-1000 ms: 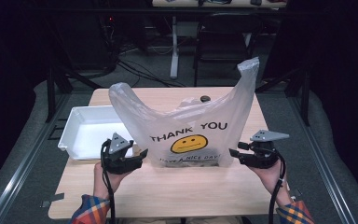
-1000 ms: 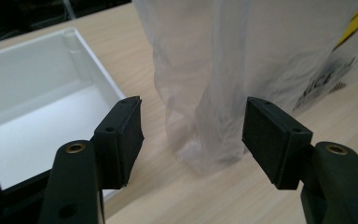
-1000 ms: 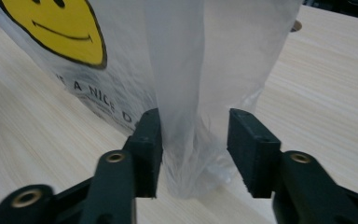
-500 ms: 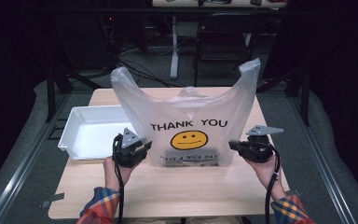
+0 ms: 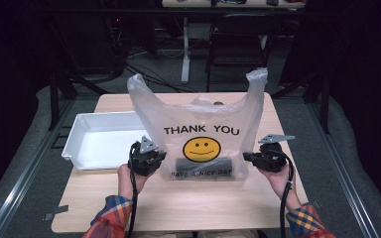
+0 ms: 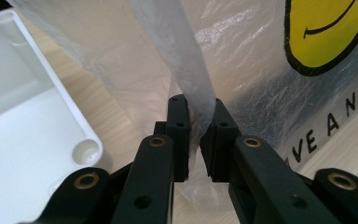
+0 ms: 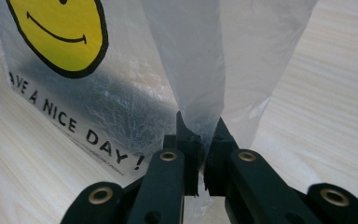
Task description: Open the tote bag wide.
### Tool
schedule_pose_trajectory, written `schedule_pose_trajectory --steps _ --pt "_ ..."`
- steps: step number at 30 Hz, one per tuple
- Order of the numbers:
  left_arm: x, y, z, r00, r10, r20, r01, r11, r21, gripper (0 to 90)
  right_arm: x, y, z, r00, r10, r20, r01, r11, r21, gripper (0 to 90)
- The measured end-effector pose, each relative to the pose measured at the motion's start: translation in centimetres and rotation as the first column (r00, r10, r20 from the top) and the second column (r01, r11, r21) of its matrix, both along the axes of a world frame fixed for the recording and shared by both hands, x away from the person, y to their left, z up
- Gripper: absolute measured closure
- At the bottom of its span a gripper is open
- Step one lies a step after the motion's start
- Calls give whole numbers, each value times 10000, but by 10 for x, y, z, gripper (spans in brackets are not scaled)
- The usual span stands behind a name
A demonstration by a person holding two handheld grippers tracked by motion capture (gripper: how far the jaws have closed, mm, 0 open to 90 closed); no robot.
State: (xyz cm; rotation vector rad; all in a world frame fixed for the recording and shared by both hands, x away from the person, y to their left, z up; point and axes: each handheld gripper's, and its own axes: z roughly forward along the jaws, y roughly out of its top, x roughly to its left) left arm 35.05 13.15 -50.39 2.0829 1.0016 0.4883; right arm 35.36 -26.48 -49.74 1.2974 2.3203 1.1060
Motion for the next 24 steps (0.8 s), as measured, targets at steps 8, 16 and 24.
schedule_pose_trajectory --steps 8,16,24 --pt "5 -2 -13 9972 -221 -720 240 9994 257 823 3 4 -13 9979 36 -640 -64 9990 -436 876" --pt "7 -3 -21 9911 -455 -1249 549 9958 730 825 7 8 -29 9954 155 -942 -212 9980 -592 876" --pt "10 -9 -33 9872 -306 -1563 470 9936 1025 839 9 10 -38 9930 140 -1175 -251 9953 -936 875"
